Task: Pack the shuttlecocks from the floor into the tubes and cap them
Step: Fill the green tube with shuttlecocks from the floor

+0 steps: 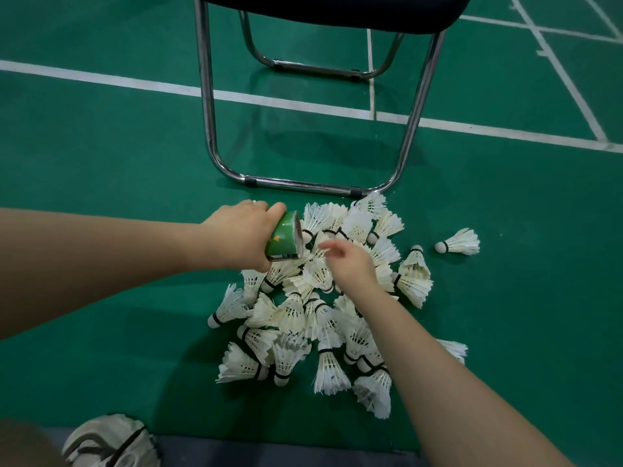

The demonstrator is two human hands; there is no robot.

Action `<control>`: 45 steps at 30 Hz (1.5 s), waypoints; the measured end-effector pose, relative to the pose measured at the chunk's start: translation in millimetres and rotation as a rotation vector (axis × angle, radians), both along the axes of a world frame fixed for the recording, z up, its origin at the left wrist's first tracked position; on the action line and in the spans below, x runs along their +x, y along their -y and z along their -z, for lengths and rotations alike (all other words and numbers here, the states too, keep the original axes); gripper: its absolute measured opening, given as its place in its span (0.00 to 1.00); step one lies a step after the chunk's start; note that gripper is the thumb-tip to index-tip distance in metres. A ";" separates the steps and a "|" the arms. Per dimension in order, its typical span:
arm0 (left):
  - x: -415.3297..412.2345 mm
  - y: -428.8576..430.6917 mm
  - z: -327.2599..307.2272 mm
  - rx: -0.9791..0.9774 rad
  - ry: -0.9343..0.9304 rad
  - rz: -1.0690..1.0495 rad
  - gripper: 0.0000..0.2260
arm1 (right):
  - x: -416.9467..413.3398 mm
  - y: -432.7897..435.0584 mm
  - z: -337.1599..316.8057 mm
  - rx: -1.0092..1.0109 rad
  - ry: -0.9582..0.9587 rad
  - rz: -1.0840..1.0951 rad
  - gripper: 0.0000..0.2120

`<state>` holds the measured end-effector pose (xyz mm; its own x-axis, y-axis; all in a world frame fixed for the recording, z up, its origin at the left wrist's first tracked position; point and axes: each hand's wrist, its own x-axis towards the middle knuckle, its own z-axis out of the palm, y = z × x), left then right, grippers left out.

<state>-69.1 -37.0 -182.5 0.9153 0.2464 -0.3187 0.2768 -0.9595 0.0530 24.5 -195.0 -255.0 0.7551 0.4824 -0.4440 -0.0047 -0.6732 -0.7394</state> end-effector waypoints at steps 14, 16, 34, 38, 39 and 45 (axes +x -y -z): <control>-1.8 -5.6 0.8 0.025 -0.039 -0.021 0.31 | -11.8 21.2 44.0 -0.553 0.292 -0.382 0.18; -2.8 -4.9 0.3 0.016 -0.039 -0.021 0.31 | -12.8 27.4 44.5 -0.556 0.323 -0.316 0.12; 0.0 4.8 -4.5 0.010 -0.013 -0.010 0.29 | -8.7 -0.1 -52.2 0.628 0.008 0.361 0.12; 0.1 8.9 -7.2 -0.002 -0.003 0.005 0.30 | -11.8 -0.3 -58.6 0.555 -0.033 0.185 0.10; 0.1 9.9 -7.9 0.000 0.005 0.008 0.30 | -13.0 -0.5 -59.3 0.529 -0.069 0.127 0.09; -2.1 19.6 -10.0 -0.020 0.037 0.052 0.30 | -11.3 -2.3 -64.9 0.288 -0.326 -0.226 0.10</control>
<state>-71.2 -56.7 -172.4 0.9379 0.1918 -0.2890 0.2238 -0.9712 0.0817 13.2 -192.6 -190.1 0.4614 0.7560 -0.4643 -0.1446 -0.4522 -0.8801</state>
